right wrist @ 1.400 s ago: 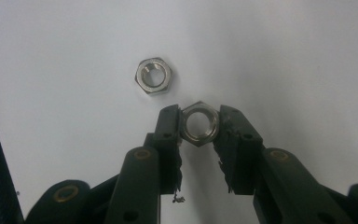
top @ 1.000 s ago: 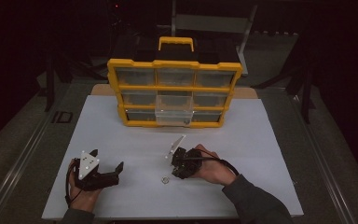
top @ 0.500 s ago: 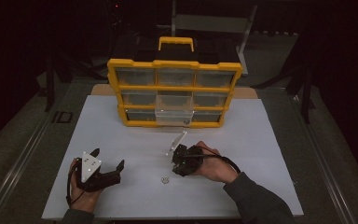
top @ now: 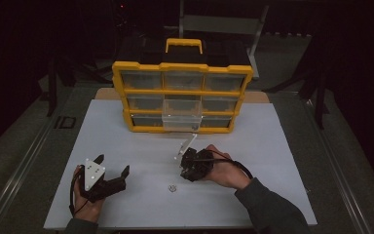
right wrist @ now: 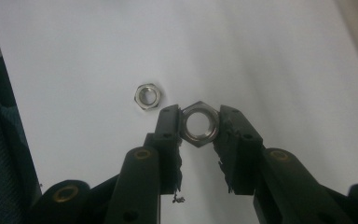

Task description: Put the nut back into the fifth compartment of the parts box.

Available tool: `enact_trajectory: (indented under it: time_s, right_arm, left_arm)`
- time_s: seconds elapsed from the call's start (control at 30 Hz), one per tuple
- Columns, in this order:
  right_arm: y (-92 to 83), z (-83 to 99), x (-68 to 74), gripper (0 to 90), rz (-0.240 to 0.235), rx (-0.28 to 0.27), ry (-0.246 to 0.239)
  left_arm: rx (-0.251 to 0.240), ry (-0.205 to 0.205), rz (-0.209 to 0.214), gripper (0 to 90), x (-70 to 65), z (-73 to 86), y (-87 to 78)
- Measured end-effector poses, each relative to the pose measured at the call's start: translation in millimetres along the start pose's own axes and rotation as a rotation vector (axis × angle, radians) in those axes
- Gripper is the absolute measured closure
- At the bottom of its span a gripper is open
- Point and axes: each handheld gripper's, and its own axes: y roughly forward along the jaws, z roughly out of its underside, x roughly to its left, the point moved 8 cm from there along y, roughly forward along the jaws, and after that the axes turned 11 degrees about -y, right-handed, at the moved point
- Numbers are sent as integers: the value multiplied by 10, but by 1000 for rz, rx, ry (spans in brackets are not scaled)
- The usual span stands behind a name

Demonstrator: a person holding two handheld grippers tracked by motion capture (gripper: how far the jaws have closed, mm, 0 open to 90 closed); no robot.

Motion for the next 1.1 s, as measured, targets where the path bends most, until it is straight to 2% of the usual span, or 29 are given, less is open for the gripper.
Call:
enact_trajectory:
  time_s: [0.13,0.17,0.23,0.3,0.37,0.5,0.63,0.67,1.03,1.1]
  right_arm:
    - [-29,-12,-14,701,4,-5,-1]
    - [-42,-20,-18,701,6,-7,0]
    - [-47,-22,-20,700,7,-8,-1]
    - [-58,-26,-27,700,10,-7,0]
    - [-65,-30,-34,701,12,-10,-1]
    - [-93,-44,-51,701,16,-19,1]
    - [-128,-60,-70,701,25,-29,1]
    - [-142,-67,-76,701,26,-31,1]
    - [-300,-134,-183,700,48,-60,22]
    - [-336,-154,-210,700,52,-67,24]
  left_arm:
    - [-9,-12,16,97,-13,-9,-7]
    - [-15,-29,22,100,-12,-19,-9]
    - [-14,-34,17,120,-5,-21,-10]
    - [-25,-56,39,129,-6,-36,-25]
    - [-33,-61,41,128,-2,-47,-37]
    - [-25,-42,38,127,3,-34,-35]
    - [-16,-17,59,85,-13,-18,-47]
    - [-13,9,52,85,-9,-10,-48]
    - [1,18,52,71,12,6,-52]
    - [10,29,50,71,16,18,-51]
